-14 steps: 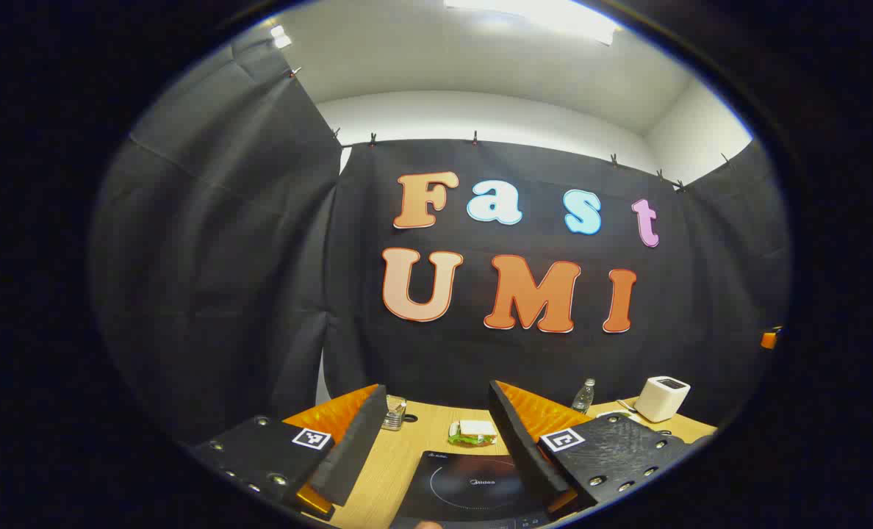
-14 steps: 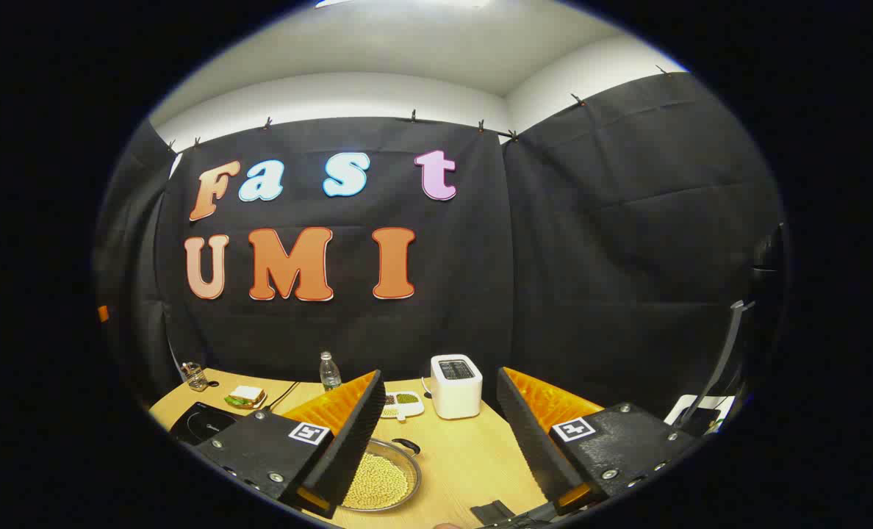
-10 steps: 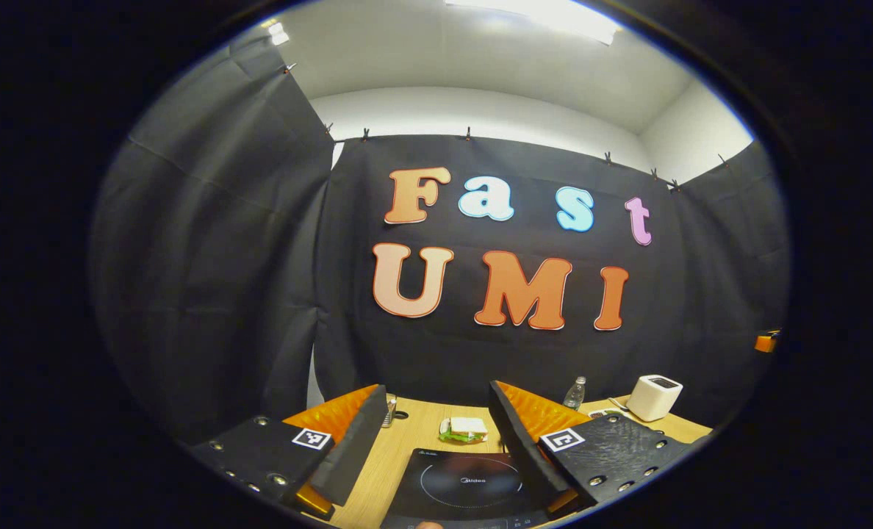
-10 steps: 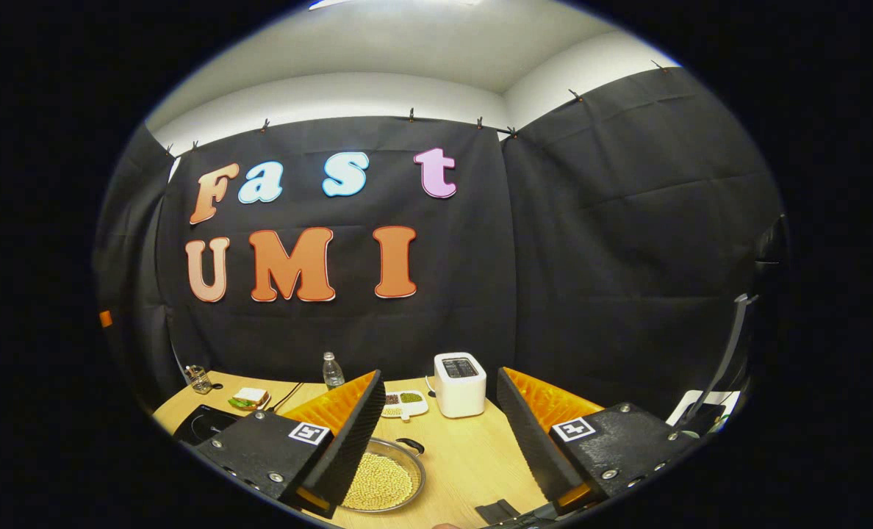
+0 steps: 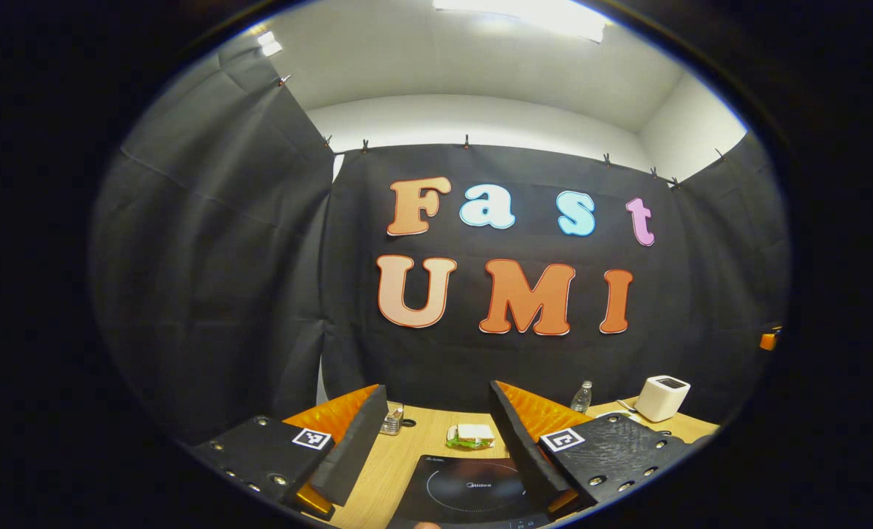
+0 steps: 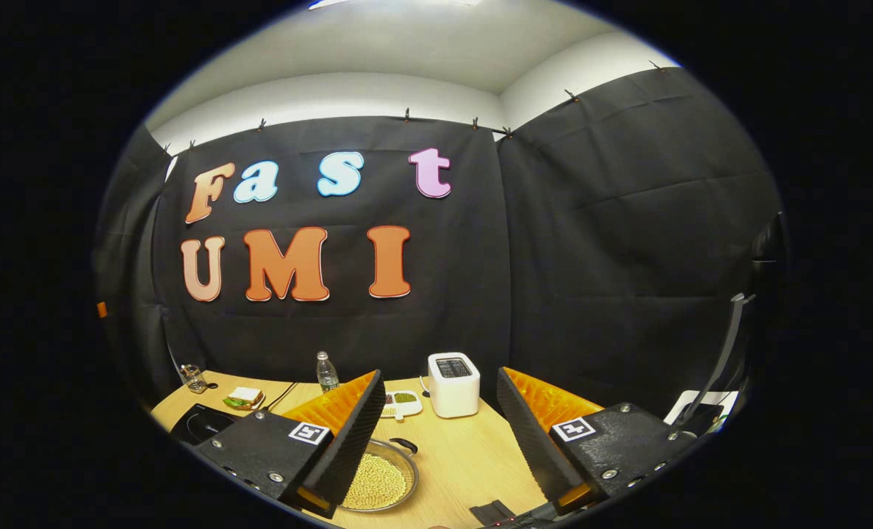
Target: First push the handle of the pot to place it horizontally, then grasp the pot with both hands and set it on the induction cooktop.
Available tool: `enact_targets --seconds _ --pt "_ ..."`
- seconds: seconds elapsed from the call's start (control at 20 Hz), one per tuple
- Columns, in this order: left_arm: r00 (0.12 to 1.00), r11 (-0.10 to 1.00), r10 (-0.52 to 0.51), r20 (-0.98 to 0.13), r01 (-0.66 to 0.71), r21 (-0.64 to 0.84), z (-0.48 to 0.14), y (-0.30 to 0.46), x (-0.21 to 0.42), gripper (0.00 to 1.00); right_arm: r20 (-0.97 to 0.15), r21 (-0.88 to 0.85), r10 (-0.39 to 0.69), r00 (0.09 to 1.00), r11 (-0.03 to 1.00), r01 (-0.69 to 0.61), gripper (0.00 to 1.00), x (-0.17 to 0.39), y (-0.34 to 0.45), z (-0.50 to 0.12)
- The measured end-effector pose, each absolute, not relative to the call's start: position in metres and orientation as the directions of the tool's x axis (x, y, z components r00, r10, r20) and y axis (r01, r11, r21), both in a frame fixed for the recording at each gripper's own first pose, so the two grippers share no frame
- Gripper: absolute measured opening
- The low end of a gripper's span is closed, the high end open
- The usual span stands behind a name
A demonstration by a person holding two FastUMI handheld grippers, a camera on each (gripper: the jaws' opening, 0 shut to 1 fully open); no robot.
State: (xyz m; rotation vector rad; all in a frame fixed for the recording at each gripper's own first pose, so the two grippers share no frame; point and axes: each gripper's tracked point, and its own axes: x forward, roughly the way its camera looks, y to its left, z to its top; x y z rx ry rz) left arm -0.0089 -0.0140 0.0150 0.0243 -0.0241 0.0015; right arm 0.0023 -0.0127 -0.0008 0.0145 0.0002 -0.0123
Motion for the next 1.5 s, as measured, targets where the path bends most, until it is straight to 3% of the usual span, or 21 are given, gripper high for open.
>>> enact_targets --seconds 0.65,0.85,0.95,1.05,1.1,1.4,1.5 --pt "1.000 1.000 0.002 0.006 -0.002 0.025 0.016 -0.013 -0.006 0.87 -0.015 0.016 -0.001 1.000 1.000 0.001 0.93 0.000 -0.012 -0.007" --pt "1.000 1.000 0.005 0.003 -0.005 0.027 0.014 -0.012 -0.006 0.87 -0.017 0.008 0.017 1.000 1.000 -0.017 0.84 -0.002 -0.006 -0.009" --pt "1.000 1.000 0.010 -0.001 -0.010 0.025 0.013 -0.012 -0.005 0.87 -0.020 0.006 0.025 1.000 1.000 -0.025 0.76 -0.004 -0.005 -0.010" --pt "1.000 1.000 0.012 -0.003 -0.012 0.022 0.012 -0.011 -0.005 0.87 -0.022 0.017 0.035 0.999 0.999 -0.035 0.62 -0.004 -0.004 -0.011" --pt "1.000 1.000 0.013 -0.003 -0.013 0.022 0.013 -0.010 -0.006 0.87 -0.028 0.025 0.036 0.999 0.999 -0.035 0.63 -0.004 -0.004 -0.012" --pt "1.000 1.000 0.018 0.008 -0.018 0.024 0.014 -0.011 -0.009 0.87 -0.081 0.075 0.065 0.995 0.995 -0.059 0.15 -0.007 0.003 -0.030" --pt "1.000 1.000 0.015 0.010 -0.016 0.026 0.014 -0.011 -0.012 0.87 -0.086 0.071 0.104 0.991 0.993 -0.098 0.09 -0.010 0.014 -0.035"
